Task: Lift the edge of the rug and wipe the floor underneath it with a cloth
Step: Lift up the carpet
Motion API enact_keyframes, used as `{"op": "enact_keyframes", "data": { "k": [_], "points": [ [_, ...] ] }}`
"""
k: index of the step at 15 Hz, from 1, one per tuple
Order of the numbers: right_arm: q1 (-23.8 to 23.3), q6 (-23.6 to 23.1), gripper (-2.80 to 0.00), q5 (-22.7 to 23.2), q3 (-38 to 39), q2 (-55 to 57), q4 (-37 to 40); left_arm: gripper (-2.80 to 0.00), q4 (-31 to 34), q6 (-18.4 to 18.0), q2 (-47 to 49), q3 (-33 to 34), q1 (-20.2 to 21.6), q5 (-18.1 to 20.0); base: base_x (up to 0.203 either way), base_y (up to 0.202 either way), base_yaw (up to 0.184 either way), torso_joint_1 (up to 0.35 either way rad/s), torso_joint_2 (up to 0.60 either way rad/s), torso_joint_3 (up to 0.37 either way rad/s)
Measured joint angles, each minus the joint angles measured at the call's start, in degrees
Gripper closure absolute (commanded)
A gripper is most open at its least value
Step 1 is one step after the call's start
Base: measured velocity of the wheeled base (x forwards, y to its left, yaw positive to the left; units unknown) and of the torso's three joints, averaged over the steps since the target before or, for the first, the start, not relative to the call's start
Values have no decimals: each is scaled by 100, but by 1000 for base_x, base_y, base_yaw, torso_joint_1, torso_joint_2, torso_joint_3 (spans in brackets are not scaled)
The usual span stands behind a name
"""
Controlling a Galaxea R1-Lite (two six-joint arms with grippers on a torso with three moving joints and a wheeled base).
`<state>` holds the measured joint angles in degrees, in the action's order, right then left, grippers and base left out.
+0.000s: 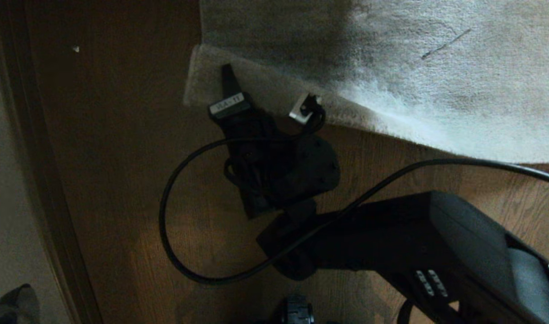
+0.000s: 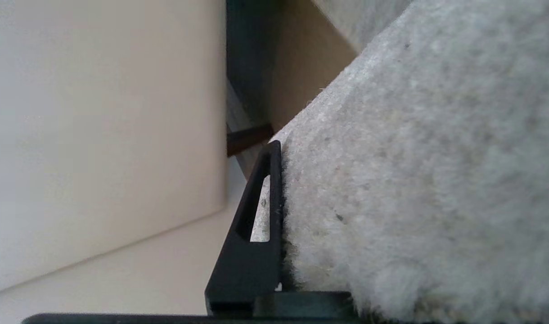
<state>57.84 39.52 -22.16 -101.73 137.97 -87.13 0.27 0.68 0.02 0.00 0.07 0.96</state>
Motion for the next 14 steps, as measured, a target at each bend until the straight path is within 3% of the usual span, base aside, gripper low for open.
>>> {"op": "enact_keyframes", "data": {
  "k": [5,14],
  "points": [
    [-551,544,0,41,-11,-224,-2,0,-5,0,0,0,0,-2,0,0,0,0,0,0],
    [-956,568,0,334,-12,-697,-2,0,-5,-3,0,0,0,-1,0,0,0,0,0,0]
  ]
}}
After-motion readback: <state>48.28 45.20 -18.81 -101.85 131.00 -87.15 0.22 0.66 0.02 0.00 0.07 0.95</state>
